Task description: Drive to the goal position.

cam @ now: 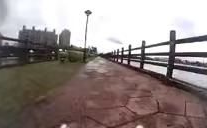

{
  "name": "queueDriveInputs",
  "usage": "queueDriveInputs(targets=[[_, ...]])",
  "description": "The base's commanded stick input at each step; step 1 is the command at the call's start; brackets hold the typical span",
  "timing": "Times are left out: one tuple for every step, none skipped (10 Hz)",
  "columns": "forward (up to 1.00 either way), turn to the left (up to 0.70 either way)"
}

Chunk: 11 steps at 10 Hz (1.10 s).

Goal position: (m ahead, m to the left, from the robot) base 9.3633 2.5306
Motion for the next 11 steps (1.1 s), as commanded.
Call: queueDriveInputs(targets=[[0.85, 0.01], [0.85, 0.01], [0.85, 0.01], [0.85, 0.01], [0.85, 0.01], [0.85, 0.01], [0.85, 0.02], [0.85, 0.05], [0.85, 0.07], [0.85, 0.01], [0.85, 0.01]])
